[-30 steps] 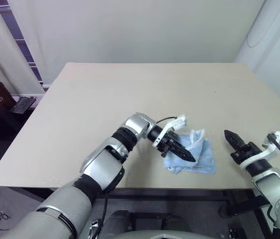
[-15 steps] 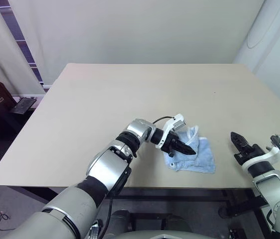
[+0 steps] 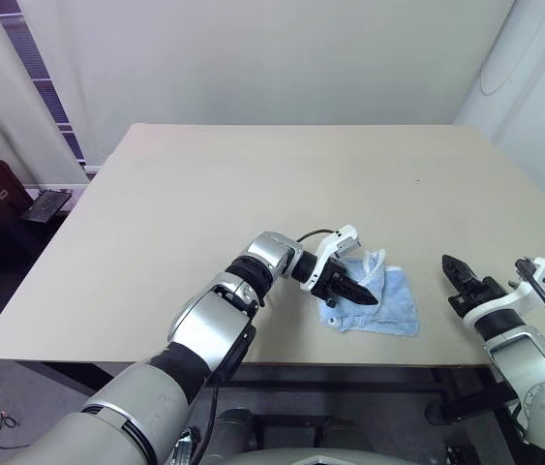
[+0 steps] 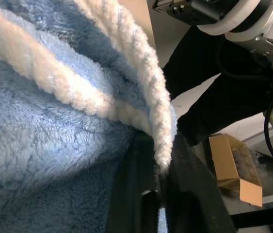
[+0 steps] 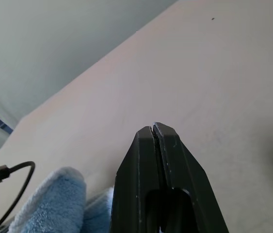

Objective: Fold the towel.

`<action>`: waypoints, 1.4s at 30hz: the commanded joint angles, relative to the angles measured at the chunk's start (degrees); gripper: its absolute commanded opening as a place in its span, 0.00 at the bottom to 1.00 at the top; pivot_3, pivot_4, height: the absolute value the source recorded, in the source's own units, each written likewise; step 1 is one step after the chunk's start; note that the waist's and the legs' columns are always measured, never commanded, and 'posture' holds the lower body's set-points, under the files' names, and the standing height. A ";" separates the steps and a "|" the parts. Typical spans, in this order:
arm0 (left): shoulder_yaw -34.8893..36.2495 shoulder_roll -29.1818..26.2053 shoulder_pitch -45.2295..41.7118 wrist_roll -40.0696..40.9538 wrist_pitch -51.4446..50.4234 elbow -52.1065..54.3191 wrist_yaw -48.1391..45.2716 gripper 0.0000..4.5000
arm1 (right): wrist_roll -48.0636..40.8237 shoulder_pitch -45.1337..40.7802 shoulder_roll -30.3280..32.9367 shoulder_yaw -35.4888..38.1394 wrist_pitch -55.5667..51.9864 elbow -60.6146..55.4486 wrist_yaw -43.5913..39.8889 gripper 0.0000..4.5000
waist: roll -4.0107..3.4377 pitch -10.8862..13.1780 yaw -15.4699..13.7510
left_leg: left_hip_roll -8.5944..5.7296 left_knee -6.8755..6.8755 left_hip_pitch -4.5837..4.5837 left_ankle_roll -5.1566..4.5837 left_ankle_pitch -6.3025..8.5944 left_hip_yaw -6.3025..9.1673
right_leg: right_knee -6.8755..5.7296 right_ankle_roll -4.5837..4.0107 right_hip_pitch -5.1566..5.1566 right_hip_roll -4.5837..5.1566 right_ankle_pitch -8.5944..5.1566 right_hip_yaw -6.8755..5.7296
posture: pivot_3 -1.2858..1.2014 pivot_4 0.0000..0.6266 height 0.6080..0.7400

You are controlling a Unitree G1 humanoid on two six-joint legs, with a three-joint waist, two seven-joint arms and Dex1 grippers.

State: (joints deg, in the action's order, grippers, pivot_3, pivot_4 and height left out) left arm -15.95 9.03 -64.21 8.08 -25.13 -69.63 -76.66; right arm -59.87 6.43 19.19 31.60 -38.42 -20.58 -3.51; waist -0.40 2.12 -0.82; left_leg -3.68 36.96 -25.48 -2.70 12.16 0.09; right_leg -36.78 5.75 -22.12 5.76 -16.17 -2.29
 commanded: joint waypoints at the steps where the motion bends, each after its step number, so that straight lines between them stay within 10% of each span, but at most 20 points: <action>1: 1.66 11.47 0.09 1.63 -1.12 1.34 -2.67 0.33 | 0.22 -0.89 0.83 0.08 0.63 -0.55 -0.12 0.00 | 0.00 0.00 0.02 | 0.00 0.01 0.00 0.00 0.00 0.00 | -0.01 -0.01 0.00 0.00 -0.01 0.00 | 0.52 0.00 0.86; 10: 1.36 10.07 0.45 3.14 -3.78 5.82 -10.63 0.99 | 1.22 -2.35 0.85 0.80 1.87 1.07 -1.11 0.00 | -0.02 0.00 0.08 | 0.00 0.07 0.00 0.02 0.01 0.00 | -0.18 -0.14 -0.05 0.02 -0.08 0.00 | 0.52 0.00 0.86; 29: 10.49 -9.57 9.13 7.09 9.97 26.67 0.33 0.99 | 3.10 -6.34 11.93 -12.06 -1.87 -5.95 -17.58 0.00 | -0.12 0.06 -0.07 | 0.11 0.19 0.07 0.00 -0.01 -0.01 | -0.26 -0.15 -0.01 -0.12 -0.07 0.01 | 0.52 0.00 0.86; 42: 7.49 -13.94 19.60 5.72 10.16 37.42 3.49 0.03 | 5.89 -9.71 14.02 -14.67 -3.64 -0.23 -23.42 0.00 | -0.09 0.06 -1.48 | 0.15 0.21 0.01 0.07 0.04 -0.02 | -0.19 -0.19 -0.04 -0.11 -0.07 0.02 | 0.52 0.00 0.86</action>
State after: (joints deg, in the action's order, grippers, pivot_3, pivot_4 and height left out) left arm -7.22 -5.36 -44.43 14.74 -17.01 -34.49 -74.17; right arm -54.72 -1.76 32.54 17.19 -42.31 -21.08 -25.96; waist -0.49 2.18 -2.30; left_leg -3.53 37.19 -25.47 -2.59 12.22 0.06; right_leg -36.96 5.56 -22.16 5.66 -16.23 -2.27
